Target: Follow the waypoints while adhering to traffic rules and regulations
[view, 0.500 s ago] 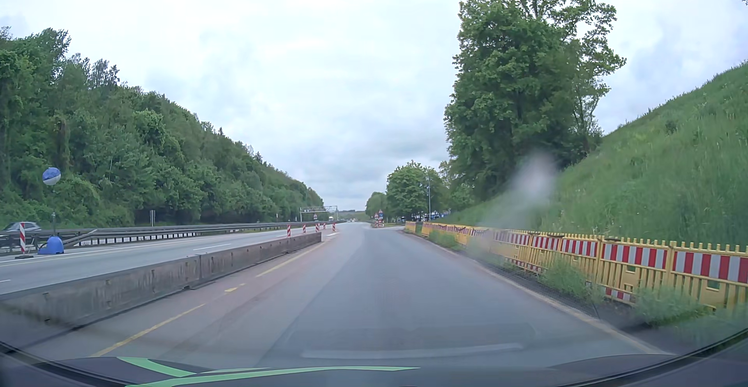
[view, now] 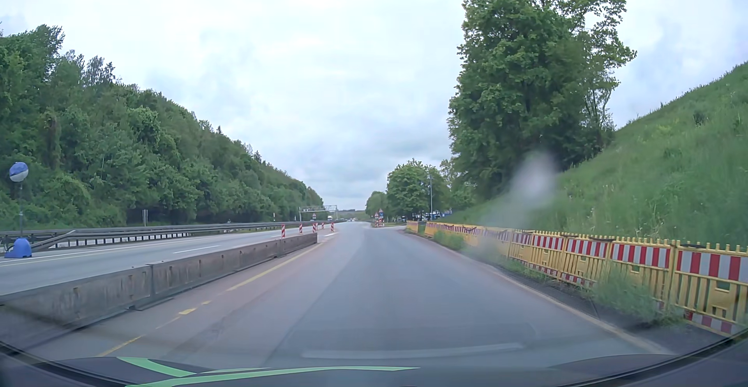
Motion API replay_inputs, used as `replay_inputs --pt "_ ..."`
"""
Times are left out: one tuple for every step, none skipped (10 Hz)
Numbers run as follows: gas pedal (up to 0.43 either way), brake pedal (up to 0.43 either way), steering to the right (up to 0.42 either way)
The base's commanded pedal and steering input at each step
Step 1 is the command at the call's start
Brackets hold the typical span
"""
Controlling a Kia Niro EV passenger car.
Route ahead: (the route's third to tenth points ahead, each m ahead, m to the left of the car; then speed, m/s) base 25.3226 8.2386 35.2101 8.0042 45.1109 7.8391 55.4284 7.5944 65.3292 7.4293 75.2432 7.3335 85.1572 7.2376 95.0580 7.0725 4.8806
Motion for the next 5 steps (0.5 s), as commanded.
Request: replay_inputs --pt "0.169 0.000 -0.002" --pt "0.177 0.000 -0.002" --pt "0.177 0.000 -0.002" --pt "0.177 0.000 -0.001" --pt "0.177 0.000 0.000"
